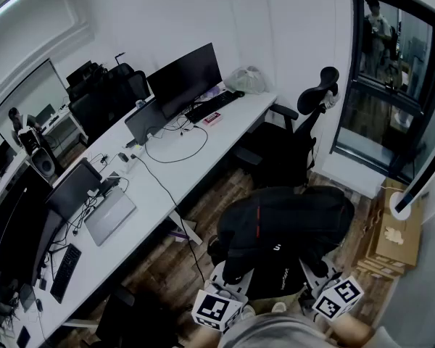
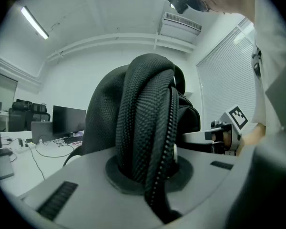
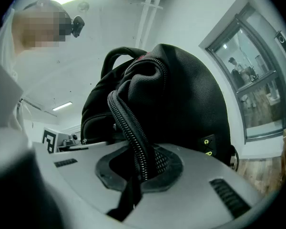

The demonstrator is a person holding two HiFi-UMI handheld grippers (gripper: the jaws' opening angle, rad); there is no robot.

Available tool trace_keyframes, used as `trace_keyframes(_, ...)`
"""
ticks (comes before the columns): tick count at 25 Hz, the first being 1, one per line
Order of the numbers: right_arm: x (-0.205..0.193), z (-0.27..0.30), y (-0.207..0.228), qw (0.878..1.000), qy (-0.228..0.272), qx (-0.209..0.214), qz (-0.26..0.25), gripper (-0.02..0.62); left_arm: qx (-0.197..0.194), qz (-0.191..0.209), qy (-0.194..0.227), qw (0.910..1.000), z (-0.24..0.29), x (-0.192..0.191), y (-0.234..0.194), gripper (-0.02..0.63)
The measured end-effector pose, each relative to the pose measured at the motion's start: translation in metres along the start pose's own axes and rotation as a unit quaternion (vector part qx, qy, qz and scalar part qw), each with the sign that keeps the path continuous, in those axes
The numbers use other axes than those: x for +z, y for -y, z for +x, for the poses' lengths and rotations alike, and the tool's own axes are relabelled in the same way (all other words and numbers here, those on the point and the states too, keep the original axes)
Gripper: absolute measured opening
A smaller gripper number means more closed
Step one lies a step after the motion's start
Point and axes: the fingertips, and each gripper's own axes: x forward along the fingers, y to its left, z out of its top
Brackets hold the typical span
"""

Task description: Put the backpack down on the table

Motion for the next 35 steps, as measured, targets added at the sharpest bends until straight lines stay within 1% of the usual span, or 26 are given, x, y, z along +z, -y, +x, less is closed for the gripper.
trace_keyframes(3,0.001,-0.003,0.0,1.0,0.0,0.001,0.002,0.023,0.003,-0.001,-0.002,1.0,-0.001,0.001,0.003,0.02)
trace_keyframes(8,0.007,-0.007,0.008,1.0,0.0,0.012,0.002,0.023,0.014,0.018,0.004,0.9997,0.006,0.002,0.008,0.02)
trace_keyframes(12,0.012,-0.011,0.019,1.0,0.0,0.022,0.006,0.023,0.023,0.014,0.001,0.9996,0.016,0.005,0.016,0.02)
trace_keyframes(14,0.015,-0.014,0.024,1.0,0.001,0.028,0.008,0.023,0.028,0.02,0.0,0.9994,0.02,0.005,0.02,0.02)
trace_keyframes(17,0.02,-0.019,0.029,0.999,0.002,0.038,0.006,0.023,0.036,0.024,0.006,0.9991,0.025,0.007,0.026,0.02)
trace_keyframes(21,0.024,-0.019,0.039,0.999,0.001,0.041,0.004,0.023,0.043,0.019,0.011,0.9988,0.034,0.004,0.029,0.02)
trace_keyframes(25,0.03,-0.009,0.043,0.999,-0.002,0.046,0.004,0.023,0.046,0.023,0.011,0.9986,0.042,0.009,0.02,0.02)
trace_keyframes(28,0.032,0.004,0.045,0.999,-0.002,0.045,0.004,0.023,0.046,0.017,0.014,0.9987,0.047,0.01,0.009,0.02)
trace_keyframes(31,0.032,0.022,0.048,0.999,-0.001,0.041,0.003,0.023,0.043,0.023,0.017,0.9987,0.053,0.011,-0.01,0.02)
trace_keyframes(35,0.031,0.056,0.055,1.0,0.001,0.029,0.006,0.023,0.028,0.018,0.012,0.9994,0.068,0.011,-0.042,0.02)
